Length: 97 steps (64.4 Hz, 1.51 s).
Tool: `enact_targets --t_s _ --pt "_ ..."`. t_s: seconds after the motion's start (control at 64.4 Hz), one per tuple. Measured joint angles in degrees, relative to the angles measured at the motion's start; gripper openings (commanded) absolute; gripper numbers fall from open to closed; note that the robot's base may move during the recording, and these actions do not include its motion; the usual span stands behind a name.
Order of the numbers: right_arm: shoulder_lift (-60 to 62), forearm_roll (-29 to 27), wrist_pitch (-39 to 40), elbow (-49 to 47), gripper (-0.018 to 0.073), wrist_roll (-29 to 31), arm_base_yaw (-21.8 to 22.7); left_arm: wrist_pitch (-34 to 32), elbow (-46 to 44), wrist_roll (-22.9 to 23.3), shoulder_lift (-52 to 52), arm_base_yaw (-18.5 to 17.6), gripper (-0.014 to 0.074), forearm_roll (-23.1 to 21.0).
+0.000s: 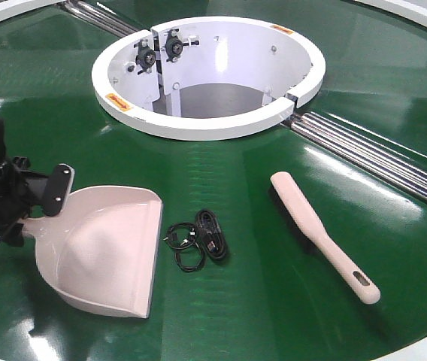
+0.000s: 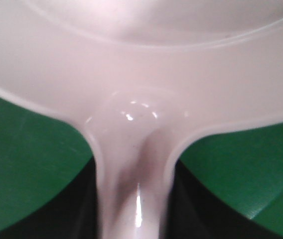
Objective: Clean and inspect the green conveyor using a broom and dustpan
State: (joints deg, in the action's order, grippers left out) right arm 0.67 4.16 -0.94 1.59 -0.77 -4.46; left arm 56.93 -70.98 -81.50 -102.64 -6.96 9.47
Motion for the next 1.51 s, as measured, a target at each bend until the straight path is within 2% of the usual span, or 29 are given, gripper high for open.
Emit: enact_targets --t_s 0.031,0.264,0.559,0.776,1.506 --pt "0.00 0.00 0.00 0.00 -0.0008 0.00 0.00 -0.08 0.00 0.00 0.16 -0.52 -0.0008 0.26" --pt "0.00 0.00 0.00 0.00 -0.0008 0.00 0.00 1.39 0.00 0.82 2.01 -4.12 -0.0008 0.45" --pt "0.00 0.00 0.00 0.00 -0.0008 0.00 0.00 9.78 -3.60 9.63 2.73 -4.92 -0.0008 2.25" --pt "0.00 0.00 0.00 0.00 -0.0008 0.00 0.00 11.02 -4.49 12.91 2.73 -5.39 -0.0008 2.62" --pt "0.00 0.00 0.00 0.00 -0.0008 0.00 0.00 10.43 -4.49 13.65 2.73 -5.53 -0.0007 2.83"
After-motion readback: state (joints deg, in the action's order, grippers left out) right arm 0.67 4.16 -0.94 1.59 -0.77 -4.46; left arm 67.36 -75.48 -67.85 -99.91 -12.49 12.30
